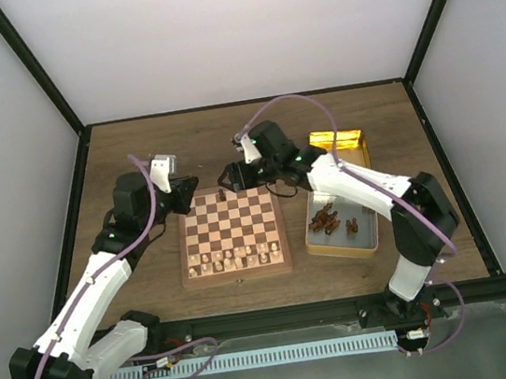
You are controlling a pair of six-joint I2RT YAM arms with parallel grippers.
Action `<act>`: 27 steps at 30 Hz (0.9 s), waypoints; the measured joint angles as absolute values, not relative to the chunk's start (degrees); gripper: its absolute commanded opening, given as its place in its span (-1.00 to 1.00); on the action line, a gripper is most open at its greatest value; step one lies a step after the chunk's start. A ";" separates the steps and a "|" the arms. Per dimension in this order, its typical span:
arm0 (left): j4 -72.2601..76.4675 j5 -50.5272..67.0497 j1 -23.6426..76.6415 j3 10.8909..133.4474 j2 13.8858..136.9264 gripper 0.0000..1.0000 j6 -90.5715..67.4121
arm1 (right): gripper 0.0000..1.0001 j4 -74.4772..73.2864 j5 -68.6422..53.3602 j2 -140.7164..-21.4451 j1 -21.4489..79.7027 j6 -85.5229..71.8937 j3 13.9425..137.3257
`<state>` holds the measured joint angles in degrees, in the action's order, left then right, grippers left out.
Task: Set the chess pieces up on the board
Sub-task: Place the chess piece on the chessboard.
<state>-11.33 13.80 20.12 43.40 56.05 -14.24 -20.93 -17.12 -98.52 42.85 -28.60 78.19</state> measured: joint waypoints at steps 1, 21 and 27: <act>-10.70 15.55 20.12 43.44 56.40 -0.88 -14.06 | 0.25 -19.22 -20.16 -97.03 41.98 -28.97 77.06; -6.52 37.39 21.87 43.94 62.02 -0.87 -11.66 | -0.01 0.62 -50.02 -87.77 37.74 -34.83 66.24; -8.32 38.81 21.87 44.99 62.04 -0.84 -8.64 | -0.13 0.30 -50.89 -87.85 37.69 -35.11 66.26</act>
<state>-8.32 38.81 21.87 44.99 62.04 -8.64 0.30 -50.89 -87.85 37.69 -35.11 66.26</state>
